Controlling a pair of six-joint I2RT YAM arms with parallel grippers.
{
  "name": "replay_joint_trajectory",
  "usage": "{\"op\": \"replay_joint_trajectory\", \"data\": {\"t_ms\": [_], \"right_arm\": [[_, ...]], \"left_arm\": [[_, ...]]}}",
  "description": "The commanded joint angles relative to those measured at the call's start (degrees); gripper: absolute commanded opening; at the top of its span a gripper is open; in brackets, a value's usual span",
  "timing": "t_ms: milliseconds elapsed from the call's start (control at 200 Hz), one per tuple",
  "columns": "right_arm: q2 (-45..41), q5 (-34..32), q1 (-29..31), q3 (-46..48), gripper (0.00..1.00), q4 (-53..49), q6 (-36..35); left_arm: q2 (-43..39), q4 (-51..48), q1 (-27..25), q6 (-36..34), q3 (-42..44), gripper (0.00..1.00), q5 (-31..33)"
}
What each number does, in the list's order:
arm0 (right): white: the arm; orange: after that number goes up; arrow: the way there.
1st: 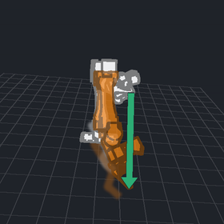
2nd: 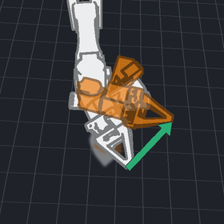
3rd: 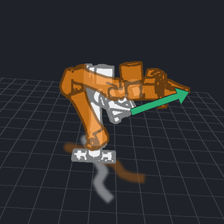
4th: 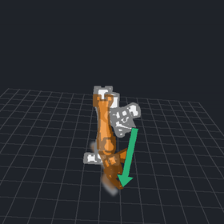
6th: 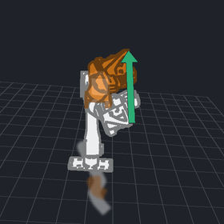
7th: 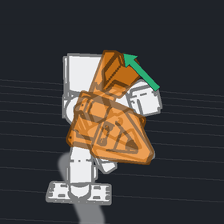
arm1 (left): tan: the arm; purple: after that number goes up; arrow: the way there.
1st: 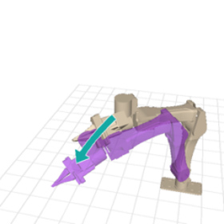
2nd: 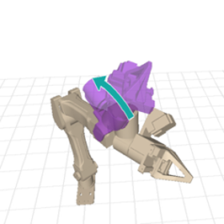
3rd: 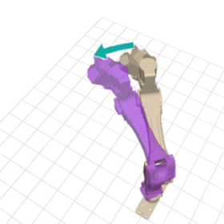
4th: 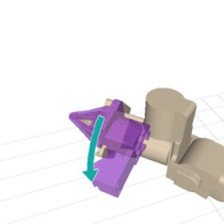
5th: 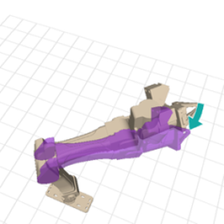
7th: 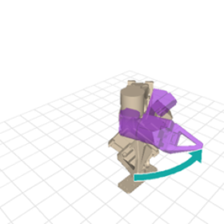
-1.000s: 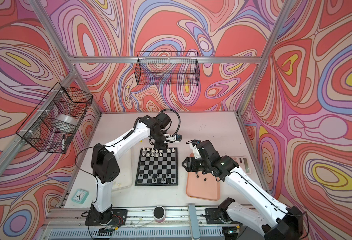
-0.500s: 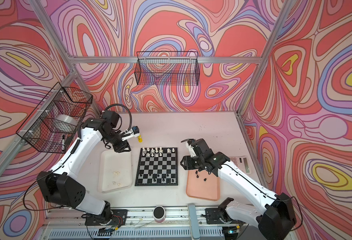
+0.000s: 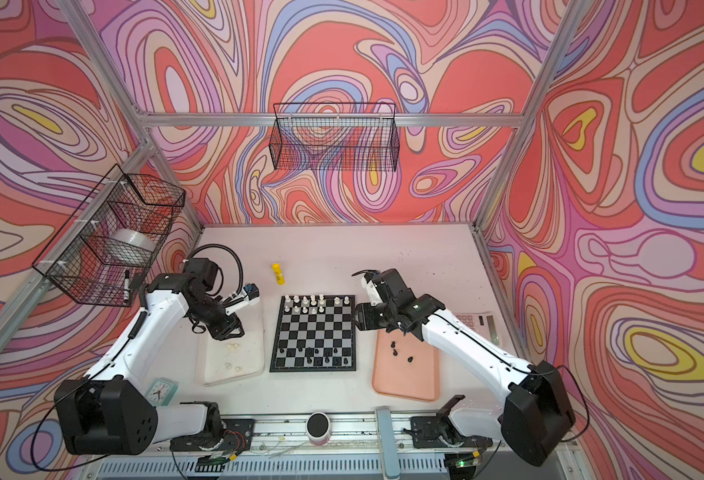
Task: Set up the chess pieces on the board
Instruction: 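Raise the left gripper off the board and move it back over the white tray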
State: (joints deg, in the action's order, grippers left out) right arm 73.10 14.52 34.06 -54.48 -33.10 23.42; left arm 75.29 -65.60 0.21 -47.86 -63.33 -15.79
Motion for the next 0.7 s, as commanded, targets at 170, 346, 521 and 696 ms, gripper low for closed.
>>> {"op": "replay_joint_trajectory", "data": {"t_ms": [170, 346, 521, 696], "right_arm": [[-0.8, 0.3, 0.5, 2.2, 0.56, 3.6, 0.8], [-1.5, -0.2, 0.6, 3.1, 0.56, 3.4, 0.6], [-0.9, -0.1, 0.6, 2.6, 0.56, 2.8, 0.0], [0.3, 5.4, 0.6, 0.4, 0.56, 2.3, -0.4]], "left_arm": [[-0.4, 2.5, 4.2, -3.6, 2.5, 0.42, 2.0], [-0.7, 2.8, 7.8, -7.8, 4.3, 0.41, 2.5], [-0.6, 4.6, 10.0, -11.9, 7.5, 0.39, 4.4], [-0.7, 7.7, 11.4, -15.1, 12.0, 0.37, 6.0]]}}
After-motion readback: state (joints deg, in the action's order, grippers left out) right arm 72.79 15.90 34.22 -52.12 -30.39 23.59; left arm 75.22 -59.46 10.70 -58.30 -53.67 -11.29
